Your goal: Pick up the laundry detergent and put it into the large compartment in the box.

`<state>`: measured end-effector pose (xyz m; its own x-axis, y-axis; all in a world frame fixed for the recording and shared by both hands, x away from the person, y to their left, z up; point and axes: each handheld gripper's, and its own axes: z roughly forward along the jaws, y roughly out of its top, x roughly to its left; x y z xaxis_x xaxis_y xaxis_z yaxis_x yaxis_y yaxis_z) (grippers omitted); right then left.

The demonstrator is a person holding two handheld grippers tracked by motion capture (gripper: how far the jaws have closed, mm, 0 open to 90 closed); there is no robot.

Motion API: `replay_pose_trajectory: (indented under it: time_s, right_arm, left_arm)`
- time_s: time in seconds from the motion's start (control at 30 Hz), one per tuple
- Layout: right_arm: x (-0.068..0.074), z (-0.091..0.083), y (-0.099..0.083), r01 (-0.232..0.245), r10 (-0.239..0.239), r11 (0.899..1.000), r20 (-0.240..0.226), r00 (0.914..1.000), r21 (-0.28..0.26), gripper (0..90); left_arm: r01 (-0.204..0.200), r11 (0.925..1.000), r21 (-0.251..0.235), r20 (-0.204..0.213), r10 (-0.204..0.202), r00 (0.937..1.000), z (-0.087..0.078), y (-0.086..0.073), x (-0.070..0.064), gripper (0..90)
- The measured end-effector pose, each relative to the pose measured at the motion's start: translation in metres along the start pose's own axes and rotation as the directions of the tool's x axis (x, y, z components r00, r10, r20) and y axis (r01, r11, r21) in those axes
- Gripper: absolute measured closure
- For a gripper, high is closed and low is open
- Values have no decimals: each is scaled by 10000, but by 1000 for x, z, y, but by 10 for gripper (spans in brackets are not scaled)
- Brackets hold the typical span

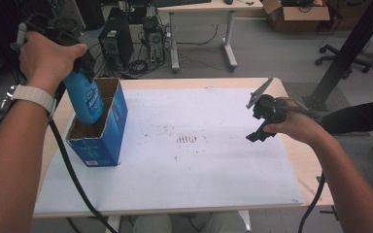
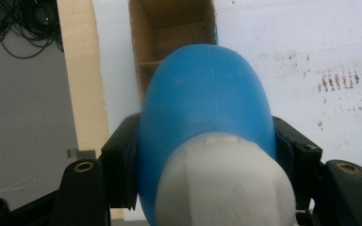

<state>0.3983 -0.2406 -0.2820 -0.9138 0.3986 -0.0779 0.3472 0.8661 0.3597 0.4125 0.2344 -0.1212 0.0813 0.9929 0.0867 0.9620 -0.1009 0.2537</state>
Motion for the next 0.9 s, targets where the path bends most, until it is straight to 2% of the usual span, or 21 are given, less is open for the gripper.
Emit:
replay_pose_trajectory:
  time_s: [0.2,0.37,0.63,0.7,0.9]
  right_arm:
    - [0,4,1,61,-62,9999,47,10000,101,120]
    - [0,6,0,36,-36,10000,46,10000,92,120]
    - [0,9,-2,9,-9,9999,-4,10000,133,120]
    - [-1,10,-3,-17,17,9999,9,10000,163,121]
    - [-1,11,-4,-64,64,9998,-18,10000,181,120]
  left_arm:
    - [-113,9999,70,101,112,9999,31,-4,3,377]
    - [-170,9998,101,-5,170,9999,54,-7,3,377]
    - [-165,9993,327,215,158,9996,104,-18,5,377]
    - [-244,9991,357,208,236,9995,113,-21,6,377]
    - [-121,9985,533,333,103,9994,134,-27,9,377]
